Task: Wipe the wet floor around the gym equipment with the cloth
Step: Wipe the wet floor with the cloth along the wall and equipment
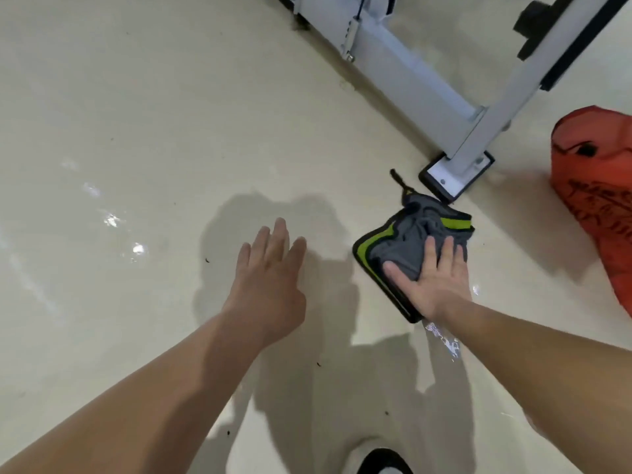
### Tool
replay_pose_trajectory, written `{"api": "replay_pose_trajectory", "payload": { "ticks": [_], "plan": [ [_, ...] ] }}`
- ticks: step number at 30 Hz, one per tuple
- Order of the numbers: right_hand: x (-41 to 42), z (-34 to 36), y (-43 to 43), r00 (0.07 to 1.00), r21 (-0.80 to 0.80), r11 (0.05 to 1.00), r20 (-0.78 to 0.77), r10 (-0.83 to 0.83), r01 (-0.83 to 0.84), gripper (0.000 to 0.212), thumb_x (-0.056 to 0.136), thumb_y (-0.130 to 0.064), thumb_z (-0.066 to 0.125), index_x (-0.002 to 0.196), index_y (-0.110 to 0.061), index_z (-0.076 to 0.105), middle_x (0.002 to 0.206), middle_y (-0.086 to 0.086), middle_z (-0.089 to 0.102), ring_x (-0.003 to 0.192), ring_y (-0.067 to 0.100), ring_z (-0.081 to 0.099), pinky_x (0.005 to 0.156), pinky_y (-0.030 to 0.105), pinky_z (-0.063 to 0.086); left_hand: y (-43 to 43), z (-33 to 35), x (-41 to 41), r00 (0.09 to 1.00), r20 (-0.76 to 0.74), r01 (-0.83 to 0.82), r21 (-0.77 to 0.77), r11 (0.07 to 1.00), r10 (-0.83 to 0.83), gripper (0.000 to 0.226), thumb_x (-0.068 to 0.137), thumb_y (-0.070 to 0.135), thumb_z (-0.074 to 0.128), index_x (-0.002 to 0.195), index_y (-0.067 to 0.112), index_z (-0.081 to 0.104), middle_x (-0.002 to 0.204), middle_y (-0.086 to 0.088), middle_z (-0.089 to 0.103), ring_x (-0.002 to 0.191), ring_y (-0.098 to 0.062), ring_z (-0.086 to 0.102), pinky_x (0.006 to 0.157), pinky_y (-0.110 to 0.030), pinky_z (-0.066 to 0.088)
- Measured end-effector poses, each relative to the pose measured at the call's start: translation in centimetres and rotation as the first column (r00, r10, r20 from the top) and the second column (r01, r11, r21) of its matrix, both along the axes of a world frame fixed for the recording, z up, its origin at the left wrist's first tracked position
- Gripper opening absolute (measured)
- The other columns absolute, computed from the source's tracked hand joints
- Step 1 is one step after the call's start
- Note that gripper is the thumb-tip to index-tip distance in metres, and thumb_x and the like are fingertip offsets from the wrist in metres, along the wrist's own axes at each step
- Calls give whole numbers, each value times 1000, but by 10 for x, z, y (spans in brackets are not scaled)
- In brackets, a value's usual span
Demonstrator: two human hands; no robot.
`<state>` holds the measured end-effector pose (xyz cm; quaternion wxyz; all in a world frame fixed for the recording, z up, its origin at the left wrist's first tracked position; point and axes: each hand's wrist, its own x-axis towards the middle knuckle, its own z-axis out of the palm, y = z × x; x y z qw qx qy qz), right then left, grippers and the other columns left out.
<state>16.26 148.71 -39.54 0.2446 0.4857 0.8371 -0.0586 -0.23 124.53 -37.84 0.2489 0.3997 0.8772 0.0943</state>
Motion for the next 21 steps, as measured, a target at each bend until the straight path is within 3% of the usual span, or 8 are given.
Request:
{"api": "replay_pose_trajectory", "payload": {
  "ticks": [4, 8, 12, 14, 16, 18, 20, 21],
  "plan": [
    [4, -10, 20, 944, 15, 944, -1, -331, 331, 123, 70, -99, 7, 162, -20, -12, 169, 16, -15, 156, 39, -11, 126, 50, -5, 13, -1, 11, 997, 6, 80, -8, 997, -80, 84, 95, 21, 49, 166, 26, 4, 173, -6, -23, 160, -29, -16, 130, -47, -3],
    [-32, -21, -25, 908, -15, 912, -83, -410, 410, 113, 81, -90, 11, 161, -14, -13, 167, 23, -18, 153, 47, -14, 123, 57, -8, -3, 5, 4, 994, -4, 107, -42, 993, -108, 82, 96, 21, 48, 167, 25, 7, 174, -8, -19, 161, -31, -13, 130, -45, 1],
    [-65, -34, -115, 960, 73, 994, -275, -59, 82, 107, 89, -81, 23, 162, -5, 8, 165, 35, 2, 150, 56, 1, 122, 64, 3, -49, 19, -21, 976, -60, 202, -118, 972, -210, 85, 93, 20, 53, 165, 24, 8, 174, -9, -14, 161, -32, -6, 130, -45, 8],
    [-80, -35, -168, 950, 21, 983, -256, 181, -182, 107, 89, -81, 18, 162, -7, -2, 165, 33, -9, 151, 54, -9, 122, 63, -2, -82, 27, -38, 963, -98, 230, -179, 956, -250, 88, 91, 20, 53, 165, 22, 7, 175, -11, -11, 161, -33, -2, 129, -45, 11],
    [-82, -35, -214, 862, -9, 902, -299, 409, -431, 108, 89, -82, 19, 162, -7, -6, 165, 32, -14, 150, 54, -15, 122, 64, -3, -109, 34, -53, 953, -139, 226, -259, 939, -268, 87, 93, 27, 50, 165, 19, 2, 175, -13, -11, 161, -35, -1, 129, -46, 13],
    [-71, -30, -261, 712, -16, 751, -334, 618, -660, 107, 87, -82, 29, 161, -6, 12, 165, 33, -1, 152, 55, -4, 121, 67, 6, -137, 41, -61, 958, -174, 162, -327, 931, -228, 85, 95, 31, 50, 165, 16, 3, 174, -17, -9, 161, -38, 1, 129, -46, 14],
    [-58, -28, -292, 558, -64, 576, -352, 751, -815, 107, 84, -82, 35, 161, -10, 21, 167, 29, 2, 154, 50, -2, 120, 64, 7, -163, 42, -60, 975, -158, 95, -351, 932, -158, 79, 93, 30, 51, 162, 14, 17, 173, -21, -2, 158, -39, 9, 127, -44, 18],
    [-56, -25, -293, 526, -103, 530, -374, 764, -842, 106, 84, -83, 37, 162, -13, 21, 168, 24, 1, 155, 46, -3, 121, 61, 5, -170, 38, -56, 973, -163, 102, -327, 940, -162, 72, 90, 28, 51, 156, 12, 28, 170, -25, 8, 154, -39, 19, 124, -43, 24]
  ]
}}
